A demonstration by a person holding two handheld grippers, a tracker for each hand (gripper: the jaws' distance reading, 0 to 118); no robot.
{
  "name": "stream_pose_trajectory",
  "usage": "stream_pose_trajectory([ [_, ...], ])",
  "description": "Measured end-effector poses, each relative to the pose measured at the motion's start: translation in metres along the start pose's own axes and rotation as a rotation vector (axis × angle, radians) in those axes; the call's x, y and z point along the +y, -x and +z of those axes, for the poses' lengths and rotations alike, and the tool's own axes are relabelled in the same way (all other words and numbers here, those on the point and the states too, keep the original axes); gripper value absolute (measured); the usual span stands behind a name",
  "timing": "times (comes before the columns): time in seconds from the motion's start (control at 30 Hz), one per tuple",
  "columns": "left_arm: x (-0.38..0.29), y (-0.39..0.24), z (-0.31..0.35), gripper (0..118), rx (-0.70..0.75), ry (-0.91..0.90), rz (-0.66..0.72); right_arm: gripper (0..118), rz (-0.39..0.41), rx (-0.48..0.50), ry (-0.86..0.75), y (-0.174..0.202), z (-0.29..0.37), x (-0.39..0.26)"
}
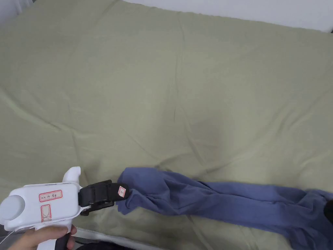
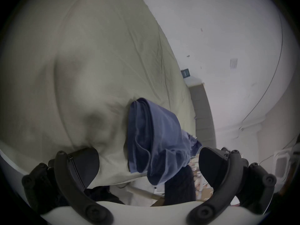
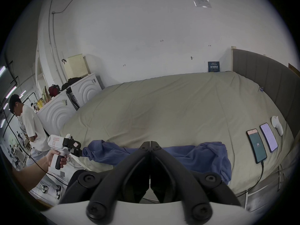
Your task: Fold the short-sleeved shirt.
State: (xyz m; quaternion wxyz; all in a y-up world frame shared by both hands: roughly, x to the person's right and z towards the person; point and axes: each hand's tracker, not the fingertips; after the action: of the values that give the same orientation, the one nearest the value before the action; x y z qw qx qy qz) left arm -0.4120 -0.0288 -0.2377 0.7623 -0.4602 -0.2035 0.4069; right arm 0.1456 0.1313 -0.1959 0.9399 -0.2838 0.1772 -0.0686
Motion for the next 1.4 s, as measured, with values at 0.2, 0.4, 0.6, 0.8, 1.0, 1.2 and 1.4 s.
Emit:
stream_pose_trajectory([
  [0.2, 0.009, 0.019, -0.005, 118, -0.074, -0.015, 0.068, 0, -0.009, 0.012, -0.002, 0.006, 0.0, 0.003],
  [0.4, 0.01, 0.037, -0.035, 118, -0.328, -0.013, 0.224, 0, -0.051, -0.004, 0.002, -0.001, 0.004, 0.004],
  [0.6, 0.018, 0.025, -0.077, 118, -0.443, 0.054, 0.165, 0, -0.097, -0.005, -0.004, -0.004, 0.006, 0.003],
  [0.8, 0.027, 0.004, -0.083, 15, -0.095, 0.021, 0.097, 0, -0.111, -0.002, -0.009, -0.013, 0.011, -0.002],
  [1.0, 0.021, -0.02, -0.063, 15, 0.015, -0.043, 0.071, 0, -0.112, 0.001, -0.007, -0.018, 0.011, -0.005],
  [1.2, 0.056, -0.054, -0.012, 15, 0.341, -0.148, -0.189, 0, -0.099, 0.006, -0.017, -0.02, 0.014, -0.005],
  [1.4, 0.029, -0.151, -0.058, 15, 0.695, -0.157, -0.534, 0, -0.069, 0.009, -0.028, -0.01, 0.014, -0.009],
])
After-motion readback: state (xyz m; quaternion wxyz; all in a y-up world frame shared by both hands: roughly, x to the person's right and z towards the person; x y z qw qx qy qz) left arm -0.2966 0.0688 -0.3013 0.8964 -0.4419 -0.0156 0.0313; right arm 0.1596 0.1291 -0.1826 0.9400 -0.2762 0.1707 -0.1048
